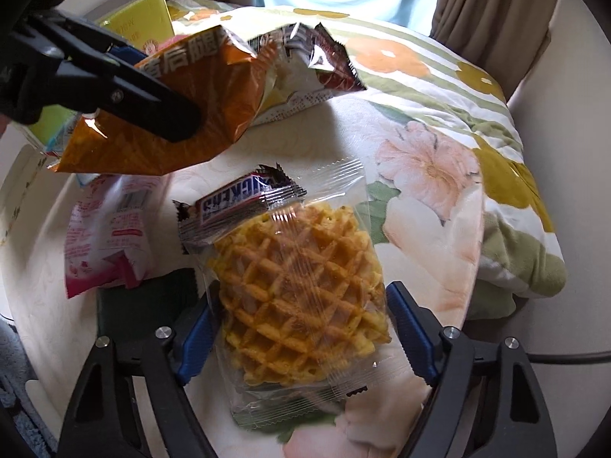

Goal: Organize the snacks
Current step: 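Close the right tool on the waffle pack while the left tool lifts the cake pack, then carry both packs over the cardboard box and open both tools to drop them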

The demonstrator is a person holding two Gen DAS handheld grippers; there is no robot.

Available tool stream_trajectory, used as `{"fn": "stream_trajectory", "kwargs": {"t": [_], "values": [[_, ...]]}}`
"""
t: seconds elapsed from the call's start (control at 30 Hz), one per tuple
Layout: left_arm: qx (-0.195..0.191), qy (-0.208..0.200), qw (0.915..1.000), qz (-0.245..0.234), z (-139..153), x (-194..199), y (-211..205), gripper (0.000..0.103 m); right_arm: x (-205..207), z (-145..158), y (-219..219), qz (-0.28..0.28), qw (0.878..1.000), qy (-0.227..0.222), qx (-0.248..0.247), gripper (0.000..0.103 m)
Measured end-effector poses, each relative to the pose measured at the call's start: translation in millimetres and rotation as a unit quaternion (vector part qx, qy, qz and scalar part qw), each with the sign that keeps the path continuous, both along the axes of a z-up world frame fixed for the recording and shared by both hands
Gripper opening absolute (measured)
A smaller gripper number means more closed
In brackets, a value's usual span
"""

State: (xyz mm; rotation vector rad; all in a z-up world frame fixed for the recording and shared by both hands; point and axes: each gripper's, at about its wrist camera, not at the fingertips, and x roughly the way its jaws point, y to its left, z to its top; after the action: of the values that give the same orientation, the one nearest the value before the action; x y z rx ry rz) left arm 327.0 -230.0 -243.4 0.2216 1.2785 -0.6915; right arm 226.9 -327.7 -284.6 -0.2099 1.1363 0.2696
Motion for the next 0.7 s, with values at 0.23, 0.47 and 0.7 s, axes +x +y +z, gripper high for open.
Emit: {"fn": "stream_trajectory", "kwargs": {"t": [0.23,0.47,0.7], "values": [[-0.024,-0.037,0.9986,0.030,41.4,-17.3,14.8,0.060,-8.2,47.1,-3.5,-0.019,0.999,-0.029,0.011,0.080],[-0.045,-0.079,0.9923,0.084,89.2,-26.7,50.8,0.060,-6.3,103.7,14.7,0.004,0.997,-0.076,0.021,0.080],[-0.055,-0.137,0.9792,0.140,138.2,-28.9,117.5,0.060,4.7,153.0,63.5,0.050,0.991,-0.118,0.032,0.080]]}}
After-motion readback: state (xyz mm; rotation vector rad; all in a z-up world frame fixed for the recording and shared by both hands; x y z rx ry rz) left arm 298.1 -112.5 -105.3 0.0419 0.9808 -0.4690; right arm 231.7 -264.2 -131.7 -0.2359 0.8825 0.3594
